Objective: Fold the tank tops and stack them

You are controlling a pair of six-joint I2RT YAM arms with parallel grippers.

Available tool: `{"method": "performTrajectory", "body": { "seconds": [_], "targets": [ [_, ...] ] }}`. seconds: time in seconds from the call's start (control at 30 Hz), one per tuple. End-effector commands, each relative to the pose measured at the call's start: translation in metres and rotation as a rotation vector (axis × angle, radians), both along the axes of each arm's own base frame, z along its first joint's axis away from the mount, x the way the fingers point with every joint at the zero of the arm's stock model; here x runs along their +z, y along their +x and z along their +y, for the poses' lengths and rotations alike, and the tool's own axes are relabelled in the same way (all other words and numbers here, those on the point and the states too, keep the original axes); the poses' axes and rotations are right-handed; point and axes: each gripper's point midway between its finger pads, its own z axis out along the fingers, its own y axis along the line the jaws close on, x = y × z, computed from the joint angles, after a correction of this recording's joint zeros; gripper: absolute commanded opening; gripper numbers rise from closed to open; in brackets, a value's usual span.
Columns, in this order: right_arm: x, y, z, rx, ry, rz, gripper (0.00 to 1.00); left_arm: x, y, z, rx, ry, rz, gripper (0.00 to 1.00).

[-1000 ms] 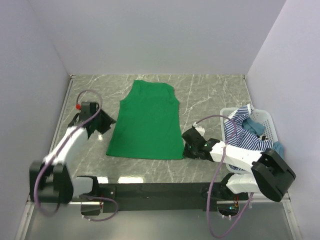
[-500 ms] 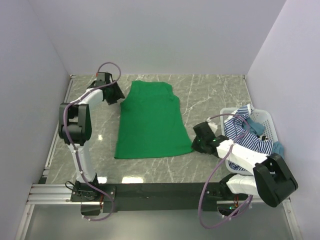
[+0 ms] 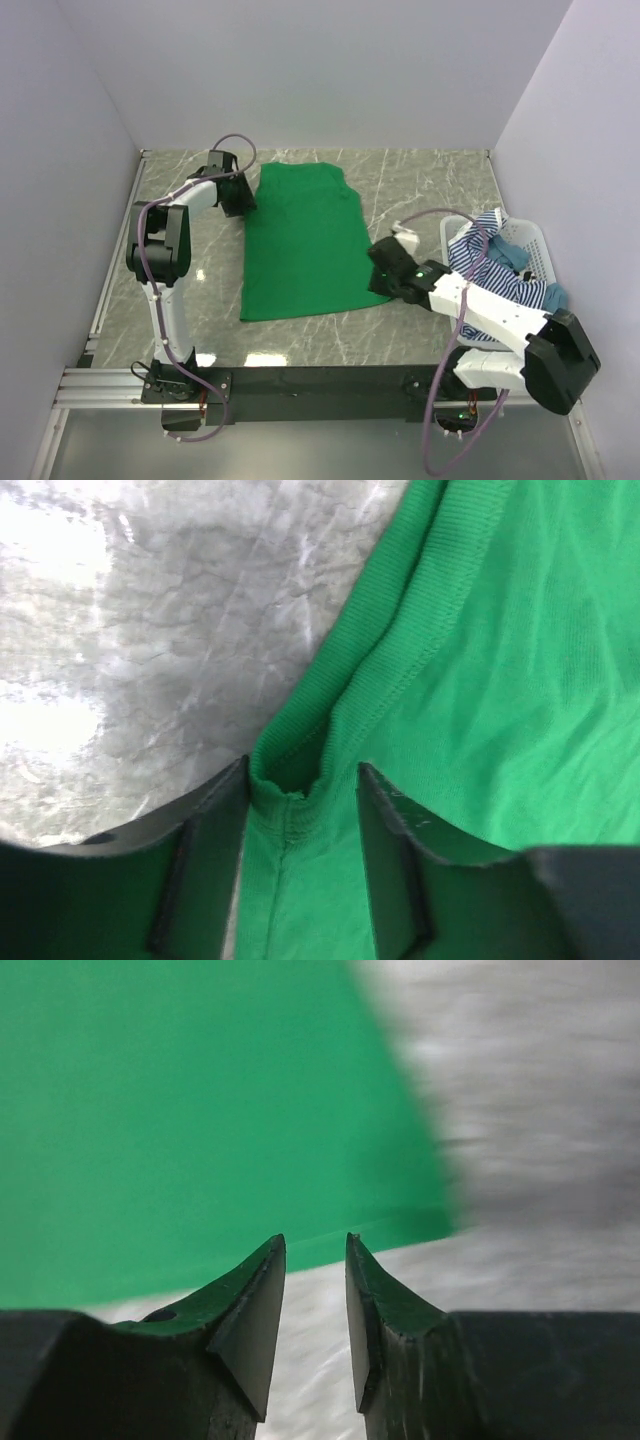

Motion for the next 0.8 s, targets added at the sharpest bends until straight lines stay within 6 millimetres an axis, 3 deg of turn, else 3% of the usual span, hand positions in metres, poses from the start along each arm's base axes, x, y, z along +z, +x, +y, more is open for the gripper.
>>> {"method": "performTrajectory", "body": {
  "seconds": [0.0,0.03,0.1,0.13,0.17,0.2,0.23,0.27,0.3,0.33,0.37,0.4,0.43,0.5,0.53,0.6,0.77],
  "targets": [
    [0.042,0.005,0.042,0.081,-0.008,-0.091,0.38,0.000,0.003,0.006,0.014,0.038,-0.005,0.51],
    [0.057,0.000,0.070,0.151,0.019,-0.113,0.38,0.000,0.003,0.007,0.020,0.043,-0.003,0.49],
    [0.050,-0.002,0.098,0.216,0.000,-0.092,0.38,0.000,0.001,0.010,0.028,0.055,-0.003,0.44],
    [0.067,-0.007,0.130,0.280,0.040,-0.113,0.38,0.000,0.000,0.011,0.030,0.059,0.000,0.42],
    [0.052,-0.009,0.146,0.322,-0.002,-0.082,0.38,0.001,0.000,0.010,0.029,0.061,-0.002,0.41],
    [0.053,-0.014,0.163,0.363,-0.010,-0.077,0.38,0.001,0.000,0.011,0.030,0.063,-0.002,0.41],
    [0.058,-0.018,0.198,0.423,-0.004,-0.084,0.38,0.002,0.000,0.011,0.030,0.063,-0.002,0.39],
    [0.058,-0.023,0.216,0.469,-0.009,-0.084,0.38,0.003,0.000,0.011,0.031,0.067,-0.003,0.36],
    [0.076,-0.022,0.245,0.505,0.041,-0.111,0.38,0.003,0.000,0.012,0.032,0.067,-0.006,0.35],
    [0.055,-0.026,0.261,0.541,0.007,-0.071,0.38,0.002,-0.001,0.011,0.030,0.066,-0.001,0.34],
    [0.051,-0.035,0.276,0.581,-0.003,-0.069,0.38,0.001,-0.001,0.012,0.031,0.069,0.000,0.30],
    [0.062,-0.034,0.294,0.597,0.017,-0.085,0.38,0.001,-0.001,0.012,0.031,0.069,0.000,0.28],
    [0.047,-0.036,0.303,0.612,-0.008,-0.069,0.38,0.000,-0.002,0.012,0.028,0.069,0.003,0.27],
    [0.050,-0.043,0.324,0.648,0.013,-0.079,0.39,0.000,-0.002,0.012,0.025,0.070,0.001,0.19],
    [0.039,-0.046,0.329,0.659,0.001,-0.066,0.39,-0.001,-0.003,0.011,0.024,0.066,0.003,0.17],
    [0.038,-0.053,0.341,0.675,0.015,-0.064,0.40,-0.001,-0.002,0.010,0.021,0.059,0.001,0.10],
    [0.013,-0.066,0.354,0.689,-0.007,-0.040,0.41,-0.003,-0.002,0.009,0.019,0.059,0.004,0.03]
  ]
}}
